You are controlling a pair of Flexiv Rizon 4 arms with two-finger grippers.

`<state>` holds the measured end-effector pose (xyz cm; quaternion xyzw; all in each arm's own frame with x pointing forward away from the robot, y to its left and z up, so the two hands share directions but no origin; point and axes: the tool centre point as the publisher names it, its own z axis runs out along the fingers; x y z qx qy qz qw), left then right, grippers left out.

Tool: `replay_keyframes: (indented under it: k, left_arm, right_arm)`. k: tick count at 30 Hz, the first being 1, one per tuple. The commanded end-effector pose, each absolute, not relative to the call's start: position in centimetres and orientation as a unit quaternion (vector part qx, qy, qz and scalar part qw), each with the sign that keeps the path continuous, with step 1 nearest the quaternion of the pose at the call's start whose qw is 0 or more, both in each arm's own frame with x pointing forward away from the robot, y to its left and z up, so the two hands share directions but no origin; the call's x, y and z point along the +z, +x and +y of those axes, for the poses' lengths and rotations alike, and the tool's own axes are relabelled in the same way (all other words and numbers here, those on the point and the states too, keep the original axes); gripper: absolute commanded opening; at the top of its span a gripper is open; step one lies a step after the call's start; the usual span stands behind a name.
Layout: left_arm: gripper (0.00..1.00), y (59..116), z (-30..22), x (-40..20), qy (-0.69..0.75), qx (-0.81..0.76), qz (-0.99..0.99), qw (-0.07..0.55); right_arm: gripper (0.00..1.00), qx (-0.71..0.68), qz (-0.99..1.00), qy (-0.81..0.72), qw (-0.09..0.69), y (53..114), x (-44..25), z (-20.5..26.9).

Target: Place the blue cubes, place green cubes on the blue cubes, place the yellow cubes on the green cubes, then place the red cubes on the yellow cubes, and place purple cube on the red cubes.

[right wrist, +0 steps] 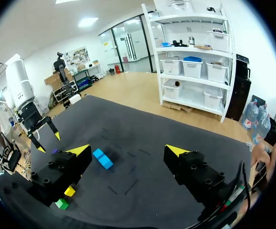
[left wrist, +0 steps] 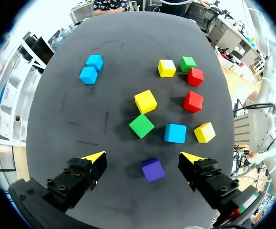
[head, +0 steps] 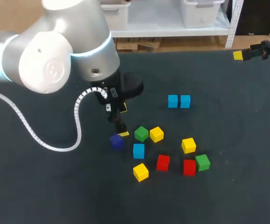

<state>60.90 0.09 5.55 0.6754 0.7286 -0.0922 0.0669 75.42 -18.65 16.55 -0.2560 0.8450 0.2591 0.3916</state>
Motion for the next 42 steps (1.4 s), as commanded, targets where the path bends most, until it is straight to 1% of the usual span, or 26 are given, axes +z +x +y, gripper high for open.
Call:
replay_keyframes:
  k: [1,10,12,13,17,31,42]
  left_arm:
    - [1.0,60.9,0.0,5.6,0.675,-0.091,0.729,0.065]
    - [1.0,60.9,0.0,5.6,0.675,-0.091,0.729,0.065]
    - [1.0,61.1,-0.6,4.7,0.679,-0.066,0.73,0.028]
    - [1.0,61.2,-0.7,4.2,0.679,-0.062,0.732,0.02]
    - [1.0,61.2,-0.7,3.2,0.678,-0.081,0.73,0.025]
    - [1.0,58.7,-2.6,3.0,0.691,-0.016,0.722,0.013]
    - [1.0,56.8,-2.1,1.9,0.692,-0.029,0.721,0.032]
  right_arm:
    - [1.0,0.261,0.844,-0.257,0.392,75.5,16.5,-18.7]
    - [1.0,0.261,0.844,-0.257,0.392,75.5,16.5,-18.7]
    - [1.0,0.261,0.844,-0.257,0.392,75.5,16.5,-18.7]
    - [1.0,0.261,0.844,-0.257,0.392,75.5,16.5,-18.7]
    - [1.0,0.261,0.844,-0.257,0.392,75.5,16.5,-18.7]
    - [1.0,0.261,0.844,-0.257,0.392,75.5,16.5,-18.7]
    - [1.0,0.261,0.844,-0.257,0.392,75.5,16.5,-18.7]
